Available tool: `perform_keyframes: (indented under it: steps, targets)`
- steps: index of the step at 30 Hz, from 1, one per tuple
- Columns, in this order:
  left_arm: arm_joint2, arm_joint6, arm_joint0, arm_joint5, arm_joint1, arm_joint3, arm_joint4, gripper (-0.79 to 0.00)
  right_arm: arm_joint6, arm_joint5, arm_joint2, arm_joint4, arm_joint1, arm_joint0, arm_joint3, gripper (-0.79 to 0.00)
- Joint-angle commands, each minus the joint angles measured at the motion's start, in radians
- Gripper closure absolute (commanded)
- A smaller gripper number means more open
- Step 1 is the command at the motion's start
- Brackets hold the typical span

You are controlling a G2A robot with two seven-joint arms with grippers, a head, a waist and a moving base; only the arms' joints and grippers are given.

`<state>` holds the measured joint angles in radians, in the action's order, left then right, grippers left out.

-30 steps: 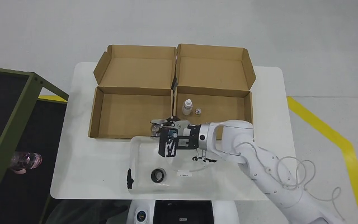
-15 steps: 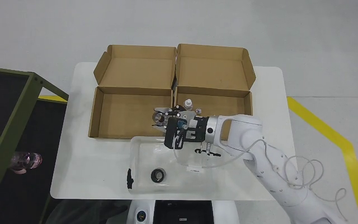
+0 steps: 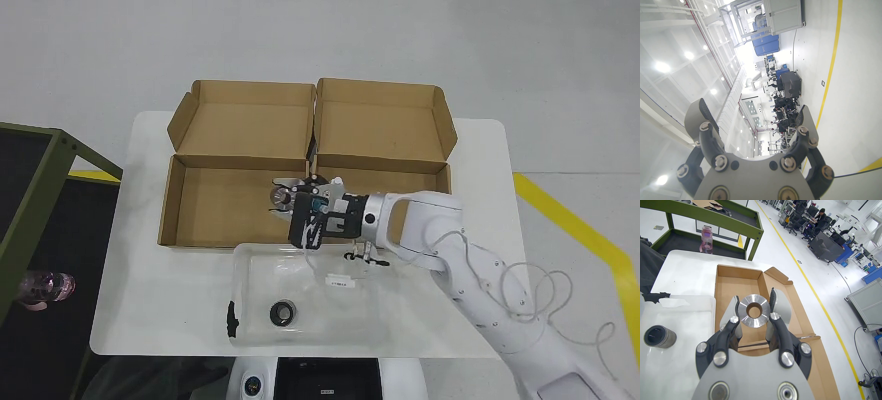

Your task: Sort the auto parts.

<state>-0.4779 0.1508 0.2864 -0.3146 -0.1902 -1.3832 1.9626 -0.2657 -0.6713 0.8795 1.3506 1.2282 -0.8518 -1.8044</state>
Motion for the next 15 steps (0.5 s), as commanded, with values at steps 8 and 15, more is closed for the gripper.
perform_keyframes:
  steps: [8, 15]
  targets:
    - [0.0, 0.0, 0.0, 0.0, 0.0, 0.0, 0.0, -0.785, -0.006, 0.04, -0.062, -0.046, 0.033, 0.08, 0.144, 0.0]
    - [0.0, 0.0, 0.0, 0.0, 0.0, 0.0, 0.0, -0.785, -0.026, 0.056, -0.131, -0.084, 0.068, 0.149, 0.264, 0.0]
